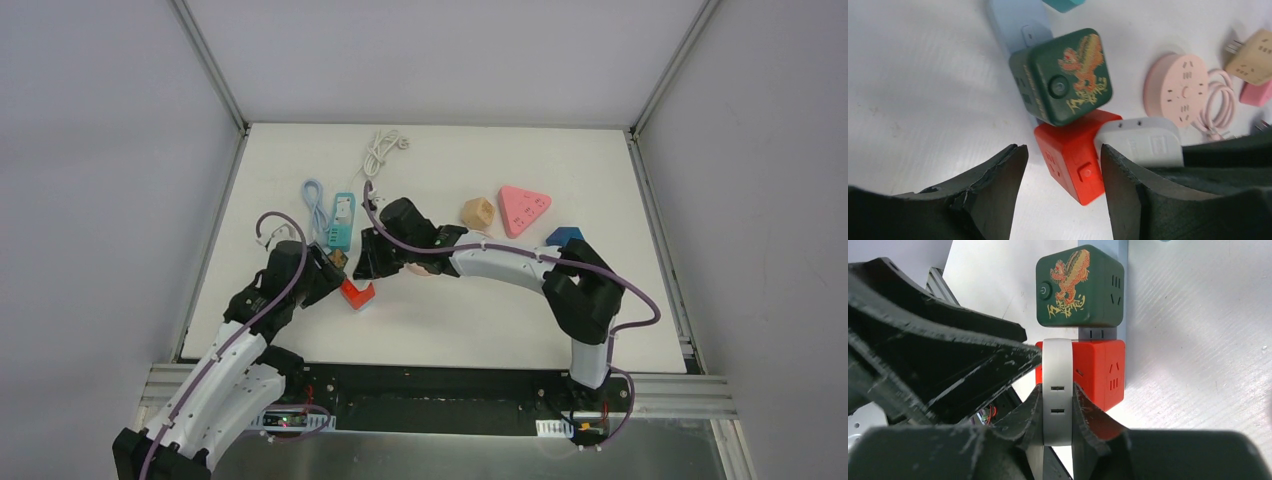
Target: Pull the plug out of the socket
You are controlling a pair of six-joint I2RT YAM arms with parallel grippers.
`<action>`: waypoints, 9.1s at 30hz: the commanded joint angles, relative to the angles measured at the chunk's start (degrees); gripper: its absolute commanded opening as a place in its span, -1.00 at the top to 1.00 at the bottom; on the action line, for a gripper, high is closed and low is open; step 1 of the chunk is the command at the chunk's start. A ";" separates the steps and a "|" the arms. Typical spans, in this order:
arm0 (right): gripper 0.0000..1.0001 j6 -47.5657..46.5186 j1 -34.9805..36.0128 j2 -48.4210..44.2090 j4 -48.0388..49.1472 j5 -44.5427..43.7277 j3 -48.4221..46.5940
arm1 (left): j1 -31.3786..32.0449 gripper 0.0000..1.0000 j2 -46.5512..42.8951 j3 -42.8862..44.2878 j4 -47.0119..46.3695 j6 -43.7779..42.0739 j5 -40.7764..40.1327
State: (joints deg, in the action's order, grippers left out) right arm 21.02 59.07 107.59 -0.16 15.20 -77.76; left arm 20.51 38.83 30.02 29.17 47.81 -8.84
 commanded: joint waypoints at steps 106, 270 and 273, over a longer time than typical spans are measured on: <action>0.70 14.97 -27.61 -46.58 -12.55 -8.10 49.15 | -0.33 -0.39 2.62 13.86 9.59 -6.26 5.38; 1.00 -19.02 11.57 -1.79 0.66 -23.45 2.83 | -3.37 0.22 3.11 -10.90 -4.56 7.06 3.61; 1.00 -20.08 11.95 -2.37 0.43 -25.99 2.97 | -3.37 0.24 3.12 -10.95 -4.14 7.21 3.10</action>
State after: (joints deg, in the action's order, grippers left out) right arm 2.02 68.77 106.59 -1.56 -8.29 -71.44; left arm 17.89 40.77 22.04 15.22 56.31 -2.00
